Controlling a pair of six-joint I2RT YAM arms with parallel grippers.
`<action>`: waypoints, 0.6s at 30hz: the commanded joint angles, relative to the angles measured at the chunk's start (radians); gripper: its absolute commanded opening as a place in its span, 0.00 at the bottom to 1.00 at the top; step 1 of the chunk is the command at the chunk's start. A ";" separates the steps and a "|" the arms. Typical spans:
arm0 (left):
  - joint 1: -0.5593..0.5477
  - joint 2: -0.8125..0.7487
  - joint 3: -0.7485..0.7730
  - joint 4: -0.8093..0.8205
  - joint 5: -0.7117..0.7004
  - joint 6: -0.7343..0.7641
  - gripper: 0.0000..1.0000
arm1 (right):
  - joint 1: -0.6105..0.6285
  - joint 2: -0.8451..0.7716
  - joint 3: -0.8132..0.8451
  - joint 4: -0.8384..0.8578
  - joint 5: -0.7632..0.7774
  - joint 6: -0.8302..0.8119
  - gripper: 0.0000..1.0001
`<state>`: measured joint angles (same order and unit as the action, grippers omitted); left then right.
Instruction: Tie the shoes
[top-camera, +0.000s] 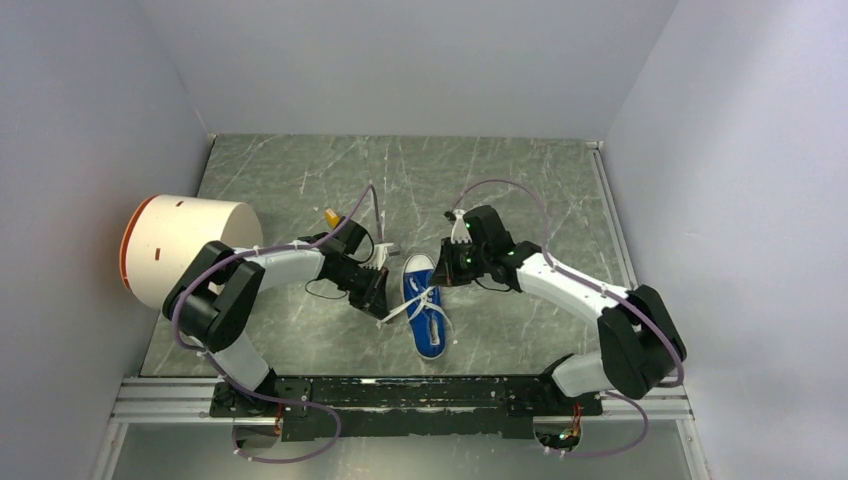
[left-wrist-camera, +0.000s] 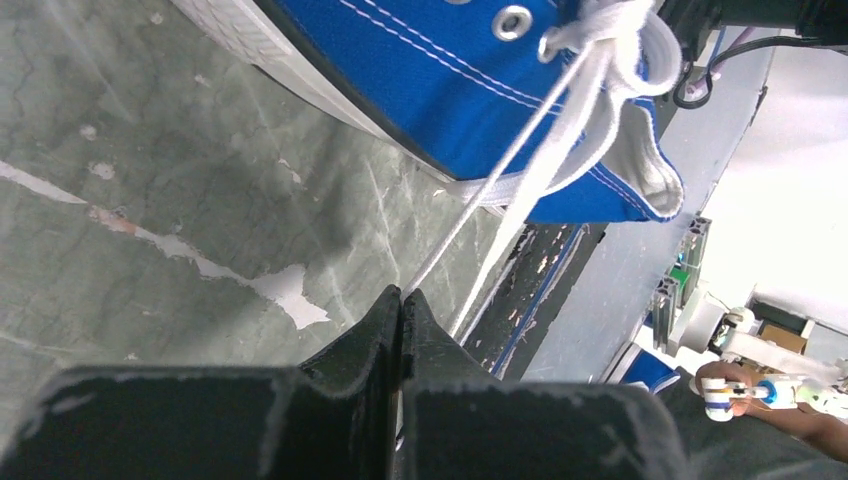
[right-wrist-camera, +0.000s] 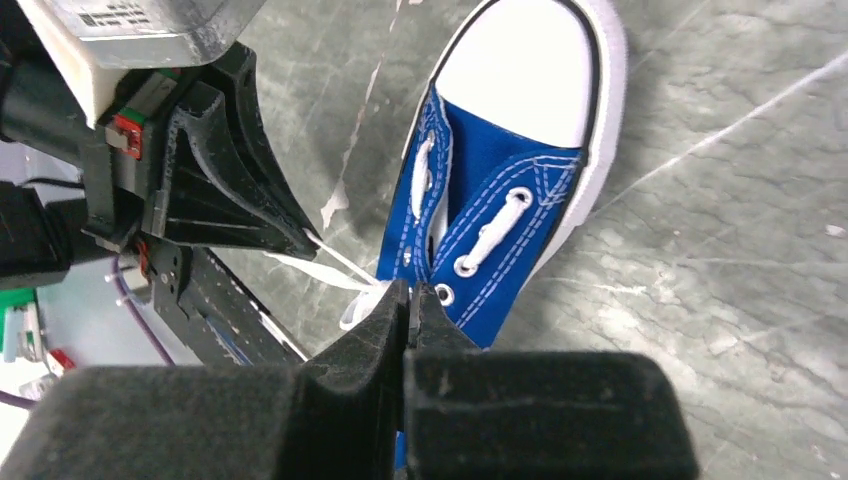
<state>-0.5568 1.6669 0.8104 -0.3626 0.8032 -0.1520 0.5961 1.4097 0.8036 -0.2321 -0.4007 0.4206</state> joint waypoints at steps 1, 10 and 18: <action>0.005 0.002 -0.004 -0.088 -0.077 0.000 0.05 | -0.049 -0.041 -0.046 -0.011 0.087 0.073 0.00; 0.005 0.043 -0.025 -0.110 -0.197 -0.048 0.05 | -0.220 -0.058 -0.209 0.137 0.001 0.136 0.00; 0.005 0.086 -0.058 -0.095 -0.251 -0.073 0.05 | -0.287 -0.002 -0.267 0.228 -0.075 0.132 0.00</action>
<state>-0.5648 1.7267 0.8085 -0.3302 0.6872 -0.2226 0.3771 1.3792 0.5705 -0.0536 -0.5549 0.5781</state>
